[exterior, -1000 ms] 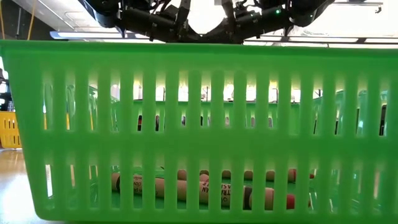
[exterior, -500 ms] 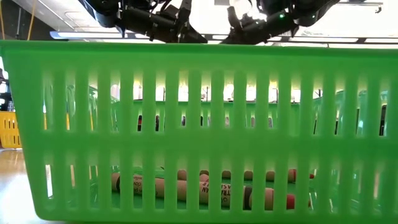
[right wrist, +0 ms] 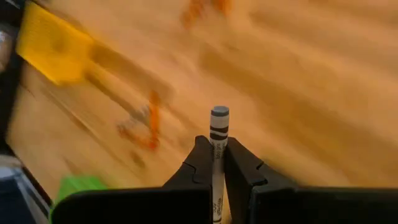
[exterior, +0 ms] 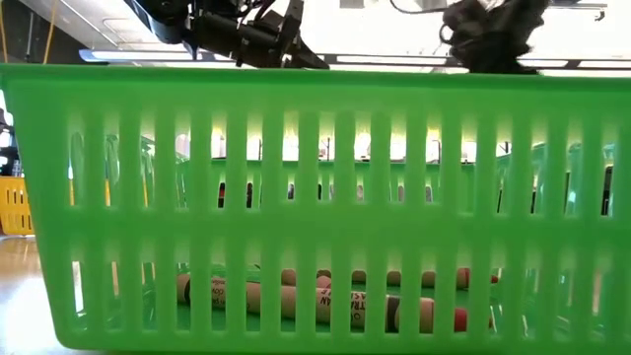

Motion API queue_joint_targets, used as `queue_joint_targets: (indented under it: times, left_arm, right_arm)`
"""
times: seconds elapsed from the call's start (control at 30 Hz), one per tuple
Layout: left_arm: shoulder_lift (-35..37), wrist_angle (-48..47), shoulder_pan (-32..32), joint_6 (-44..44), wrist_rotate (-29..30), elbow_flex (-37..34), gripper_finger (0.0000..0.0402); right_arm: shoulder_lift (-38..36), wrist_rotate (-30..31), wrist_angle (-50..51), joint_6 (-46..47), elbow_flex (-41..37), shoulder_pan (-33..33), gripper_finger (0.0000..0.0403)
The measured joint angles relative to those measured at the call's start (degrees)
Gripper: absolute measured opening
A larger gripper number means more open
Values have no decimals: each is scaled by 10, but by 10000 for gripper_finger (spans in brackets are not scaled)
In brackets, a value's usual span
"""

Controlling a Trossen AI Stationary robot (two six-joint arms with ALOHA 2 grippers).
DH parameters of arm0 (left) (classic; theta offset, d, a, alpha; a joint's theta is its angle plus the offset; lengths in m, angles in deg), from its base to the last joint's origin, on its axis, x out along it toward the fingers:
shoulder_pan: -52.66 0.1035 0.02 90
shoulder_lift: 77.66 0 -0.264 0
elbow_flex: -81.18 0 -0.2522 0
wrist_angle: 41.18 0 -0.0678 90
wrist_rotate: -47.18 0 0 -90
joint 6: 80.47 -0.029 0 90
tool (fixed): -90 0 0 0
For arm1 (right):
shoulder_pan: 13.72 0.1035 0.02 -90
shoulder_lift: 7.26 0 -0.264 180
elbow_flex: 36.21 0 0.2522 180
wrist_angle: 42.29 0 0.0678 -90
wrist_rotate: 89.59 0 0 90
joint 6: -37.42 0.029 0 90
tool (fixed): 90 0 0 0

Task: Sort crayons
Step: Put the gray crayon into the black bin, then put the pink crayon into the green bin

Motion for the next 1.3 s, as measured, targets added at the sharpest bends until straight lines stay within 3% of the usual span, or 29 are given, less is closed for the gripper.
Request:
queue_joint_targets:
  times: [0.13,0.33,0.57,0.9,1.07,1.3]
  left_arm:
    - [0,-3,10,-26,0,0,102]
    - [0,-5,26,-30,0,0,102]
    - [0,-9,33,-30,-30,0,102]
    - [0,-10,33,-29,-34,0,102]
    - [0,-15,33,-29,-74,0,101]
    - [2,-56,33,-29,-100,0,101]
  right_arm:
    - [-5,45,80,95,-7,70,1]
    - [22,59,89,173,-53,136,1]
    - [46,37,90,185,-95,159,11]
    - [46,13,93,158,-95,159,90]
    - [46,-29,87,160,-95,159,111]
    - [48,-156,-23,168,-95,201,105]
